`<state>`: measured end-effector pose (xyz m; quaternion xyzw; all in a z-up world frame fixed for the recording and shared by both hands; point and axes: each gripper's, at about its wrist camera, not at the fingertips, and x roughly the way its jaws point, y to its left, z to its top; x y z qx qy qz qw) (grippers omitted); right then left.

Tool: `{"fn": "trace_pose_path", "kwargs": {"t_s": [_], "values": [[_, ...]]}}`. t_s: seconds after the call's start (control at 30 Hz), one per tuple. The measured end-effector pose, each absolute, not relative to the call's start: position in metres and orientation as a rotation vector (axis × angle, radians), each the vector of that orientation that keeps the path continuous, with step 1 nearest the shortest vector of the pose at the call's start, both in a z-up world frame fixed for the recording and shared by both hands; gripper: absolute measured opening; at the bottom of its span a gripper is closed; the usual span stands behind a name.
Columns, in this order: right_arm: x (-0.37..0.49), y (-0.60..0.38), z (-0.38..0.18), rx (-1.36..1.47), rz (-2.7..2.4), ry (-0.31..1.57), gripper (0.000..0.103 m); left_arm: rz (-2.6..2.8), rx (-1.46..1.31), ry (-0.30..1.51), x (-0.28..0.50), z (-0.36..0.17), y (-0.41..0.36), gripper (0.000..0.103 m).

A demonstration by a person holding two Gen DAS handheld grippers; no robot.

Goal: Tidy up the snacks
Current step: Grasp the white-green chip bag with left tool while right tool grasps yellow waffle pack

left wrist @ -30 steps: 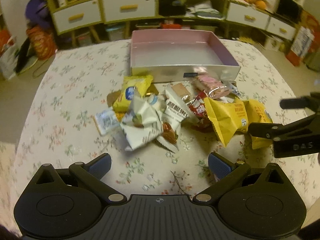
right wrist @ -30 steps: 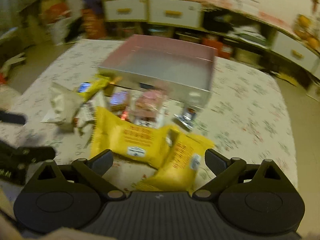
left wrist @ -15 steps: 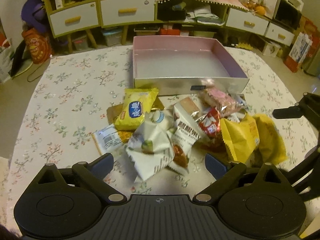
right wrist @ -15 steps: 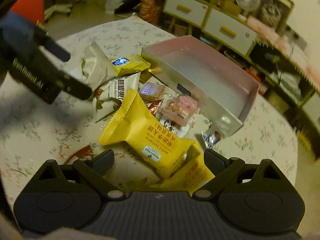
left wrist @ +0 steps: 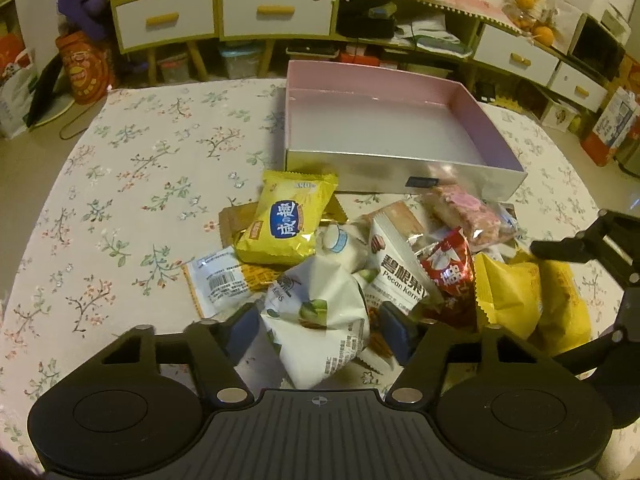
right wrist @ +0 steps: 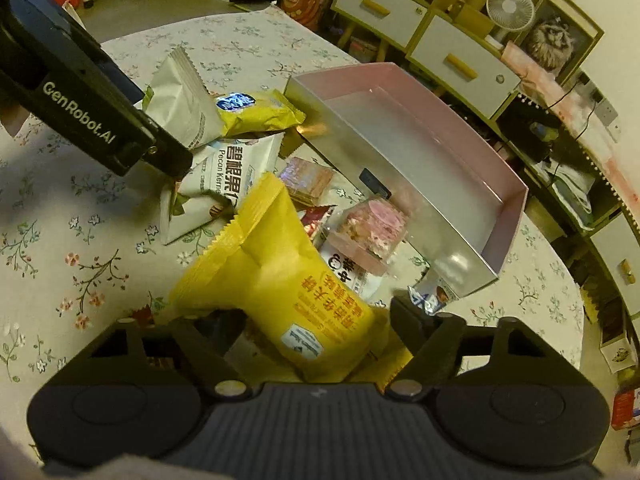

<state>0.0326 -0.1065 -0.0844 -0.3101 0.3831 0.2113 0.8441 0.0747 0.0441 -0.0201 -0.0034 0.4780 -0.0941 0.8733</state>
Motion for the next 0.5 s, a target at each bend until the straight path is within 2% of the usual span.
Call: {"fn": "trace_pose_path", "kwargs": {"t_s": [0.03, 0.23, 0.33, 0.43, 0.5], "values": [[0.0317, -0.1052, -0.0850, -0.658, 0.444, 0.803, 0.070, -0.197, -0.010, 0.998, 0.0750, -0.0202, 0.0441, 0.054], [0.0311, -0.1012, -0.0860, -0.651, 0.443, 0.783, 0.062, -0.194, -0.012, 0.996, 0.0745, -0.0209, 0.0443, 0.052], [0.0307, -0.1005, -0.0844, -0.646, 0.444, 0.769, 0.054, -0.193, -0.023, 0.993, 0.0729, -0.0196, 0.0458, 0.050], [0.0314, -0.1012, -0.0812, -0.627, 0.444, 0.772, 0.042, -0.190, -0.033, 0.988, 0.0726, -0.0178, 0.0475, 0.048], [0.0330, -0.1025, -0.0785, -0.598, 0.449, 0.782, 0.040, -0.189, -0.032, 0.986, 0.0723, -0.0171, 0.0482, 0.047]]}}
